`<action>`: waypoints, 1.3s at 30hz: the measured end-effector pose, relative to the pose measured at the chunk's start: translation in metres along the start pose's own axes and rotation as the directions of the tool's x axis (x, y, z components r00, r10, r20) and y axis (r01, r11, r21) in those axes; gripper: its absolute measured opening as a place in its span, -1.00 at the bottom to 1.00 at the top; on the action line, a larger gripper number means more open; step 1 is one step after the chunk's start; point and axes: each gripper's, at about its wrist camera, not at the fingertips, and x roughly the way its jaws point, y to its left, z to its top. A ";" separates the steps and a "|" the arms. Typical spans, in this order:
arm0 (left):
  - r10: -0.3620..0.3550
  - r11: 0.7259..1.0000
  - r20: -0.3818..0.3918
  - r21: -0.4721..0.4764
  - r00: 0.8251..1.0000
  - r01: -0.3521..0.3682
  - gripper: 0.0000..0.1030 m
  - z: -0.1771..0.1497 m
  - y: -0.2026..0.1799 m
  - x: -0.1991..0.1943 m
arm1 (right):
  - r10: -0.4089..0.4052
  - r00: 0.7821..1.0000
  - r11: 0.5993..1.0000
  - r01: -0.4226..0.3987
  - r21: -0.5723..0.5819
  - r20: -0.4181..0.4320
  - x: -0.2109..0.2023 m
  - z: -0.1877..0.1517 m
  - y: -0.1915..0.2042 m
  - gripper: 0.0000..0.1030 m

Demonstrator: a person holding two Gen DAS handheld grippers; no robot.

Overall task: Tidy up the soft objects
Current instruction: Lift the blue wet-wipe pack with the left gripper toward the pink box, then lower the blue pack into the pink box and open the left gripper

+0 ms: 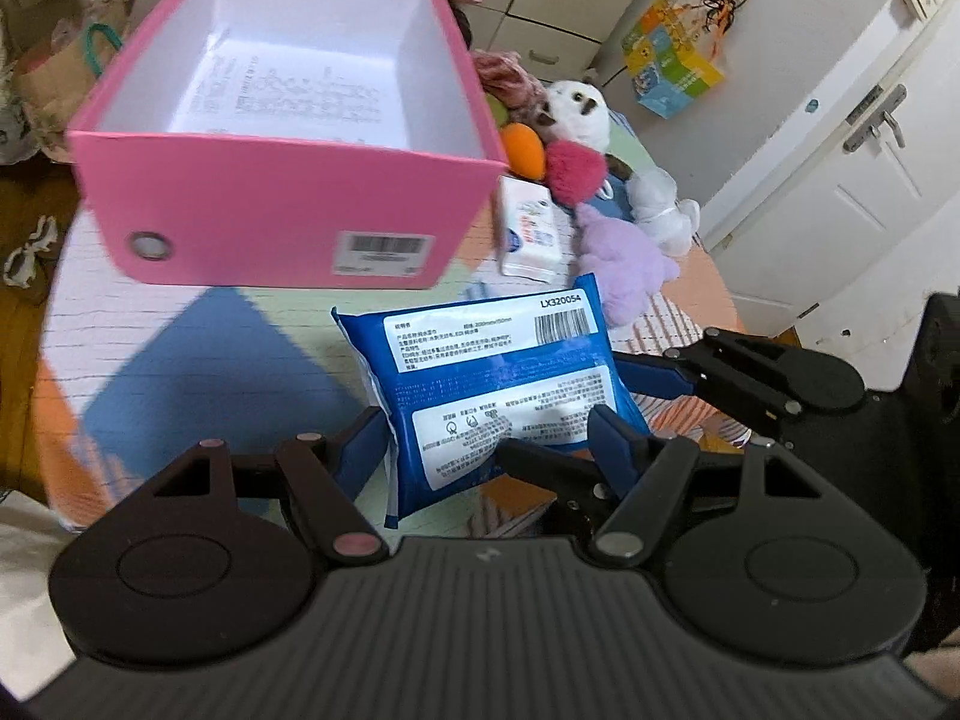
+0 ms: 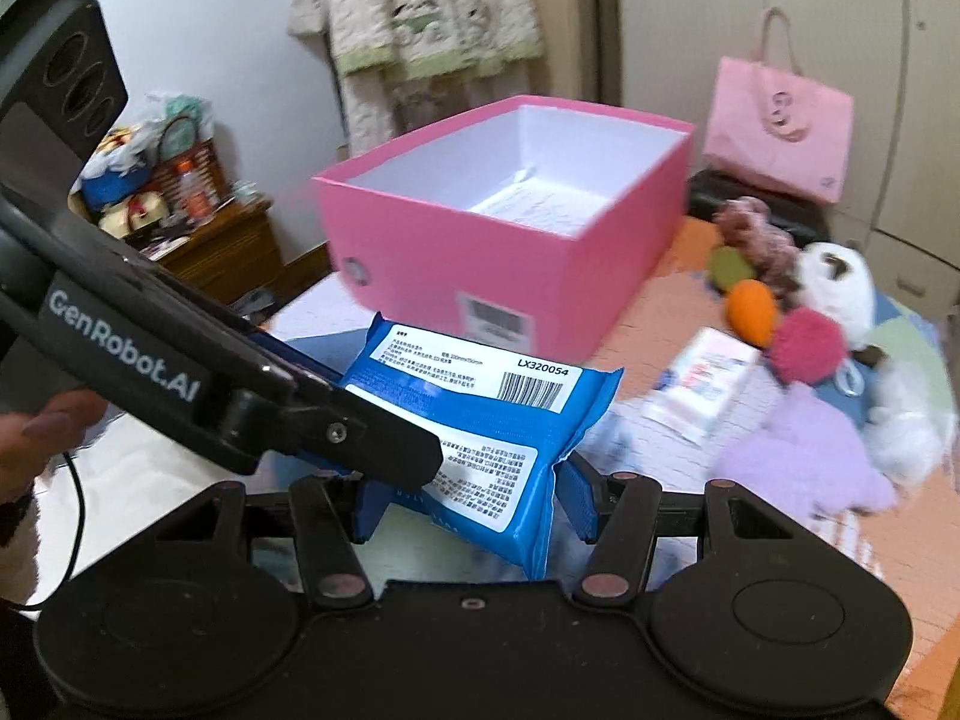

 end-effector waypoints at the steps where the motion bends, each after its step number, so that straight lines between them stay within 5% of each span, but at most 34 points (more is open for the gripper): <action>1: 0.002 1.000 -0.002 -0.003 1.000 -0.002 0.38 0.001 0.004 -0.005 | 0.009 1.000 1.000 -0.009 -0.011 -0.004 0.001 0.004 0.004 0.24; 10: 0.029 0.998 -0.048 -0.049 0.998 -0.031 0.38 0.024 0.038 -0.034 | 0.087 0.996 0.995 -0.089 -0.045 -0.033 0.019 0.041 0.028 0.28; 22: 0.023 0.997 0.107 0.065 0.994 -0.030 0.39 0.087 0.038 -0.054 | -0.003 0.998 0.994 0.010 -0.105 0.065 0.022 0.107 0.018 0.36; 32: -0.012 0.999 0.197 0.049 0.980 0.002 0.40 0.159 0.055 -0.025 | -0.051 0.992 0.986 0.069 -0.154 0.118 0.054 0.167 -0.022 0.41; 39: -0.015 0.998 0.135 -0.052 0.991 0.022 0.40 0.213 0.089 0.030 | -0.070 0.996 0.985 0.077 -0.153 0.050 0.104 0.196 -0.056 0.41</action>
